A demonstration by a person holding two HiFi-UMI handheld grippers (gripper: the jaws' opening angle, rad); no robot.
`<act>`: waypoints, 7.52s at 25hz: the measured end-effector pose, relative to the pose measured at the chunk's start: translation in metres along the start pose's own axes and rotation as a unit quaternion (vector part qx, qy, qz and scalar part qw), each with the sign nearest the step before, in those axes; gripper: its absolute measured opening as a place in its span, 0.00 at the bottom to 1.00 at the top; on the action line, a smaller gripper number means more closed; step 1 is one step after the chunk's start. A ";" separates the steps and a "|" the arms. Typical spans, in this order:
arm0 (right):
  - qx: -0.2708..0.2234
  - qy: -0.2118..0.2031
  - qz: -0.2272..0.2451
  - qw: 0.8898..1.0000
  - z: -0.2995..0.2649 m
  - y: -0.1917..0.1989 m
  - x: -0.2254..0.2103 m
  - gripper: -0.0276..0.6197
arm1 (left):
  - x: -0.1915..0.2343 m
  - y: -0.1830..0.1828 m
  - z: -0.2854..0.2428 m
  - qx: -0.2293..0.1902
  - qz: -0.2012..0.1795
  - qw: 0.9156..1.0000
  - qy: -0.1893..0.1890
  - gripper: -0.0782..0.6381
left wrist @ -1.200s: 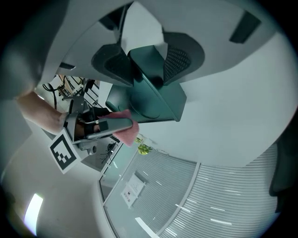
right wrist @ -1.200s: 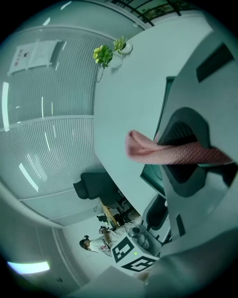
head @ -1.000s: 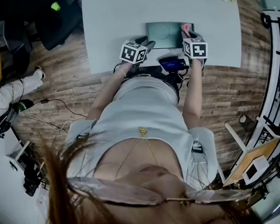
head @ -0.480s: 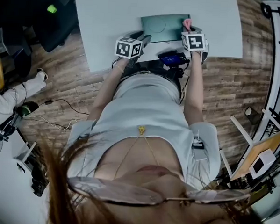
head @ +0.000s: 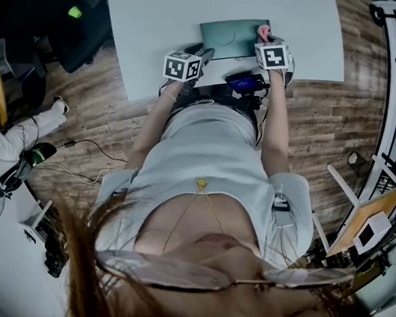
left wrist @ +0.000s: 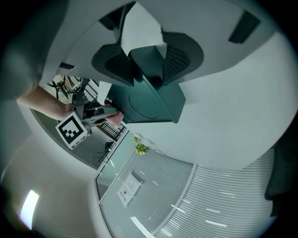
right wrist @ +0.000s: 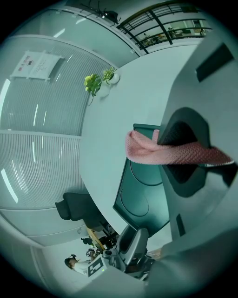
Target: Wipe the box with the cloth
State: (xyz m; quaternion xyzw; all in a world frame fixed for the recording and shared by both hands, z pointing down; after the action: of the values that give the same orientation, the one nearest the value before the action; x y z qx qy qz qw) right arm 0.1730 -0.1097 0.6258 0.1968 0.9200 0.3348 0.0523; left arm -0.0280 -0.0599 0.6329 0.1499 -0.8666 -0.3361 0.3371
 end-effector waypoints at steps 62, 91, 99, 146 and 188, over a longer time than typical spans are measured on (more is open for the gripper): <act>-0.029 -0.129 -0.023 0.991 -0.014 -0.027 0.093 0.11 | -0.031 0.011 0.009 0.023 -0.174 0.983 0.052 0.48; -0.002 -0.175 0.000 0.985 -0.018 -0.032 0.152 0.10 | -0.028 0.015 0.010 0.033 -0.181 0.981 0.056 0.48; -0.008 -0.191 0.004 0.982 -0.012 -0.037 0.161 0.11 | -0.030 0.013 0.011 0.033 -0.181 0.981 0.058 0.48; -0.026 -0.017 -0.085 0.996 0.035 0.033 0.006 0.11 | -0.029 0.027 0.010 0.039 -0.204 0.978 0.015 0.51; -0.031 -0.133 -0.012 0.991 0.021 0.008 0.104 0.11 | -0.031 0.027 0.003 0.041 -0.188 0.981 0.022 0.51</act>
State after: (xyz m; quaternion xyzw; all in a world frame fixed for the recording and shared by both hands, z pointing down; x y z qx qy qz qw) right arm 0.0848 -0.0506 0.6188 0.2274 0.8962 0.3333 0.1846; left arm -0.0081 -0.0236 0.6349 0.3309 -0.8283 -0.3547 0.2804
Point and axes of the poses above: the fingertips, and each gripper's own axes: z backward along the fingers, x to its left, y out of its underside, the point moved 2 cm from there along z, backward along the fingers, and after that the axes turned 10 degrees about -x, right-handed, at the moved point
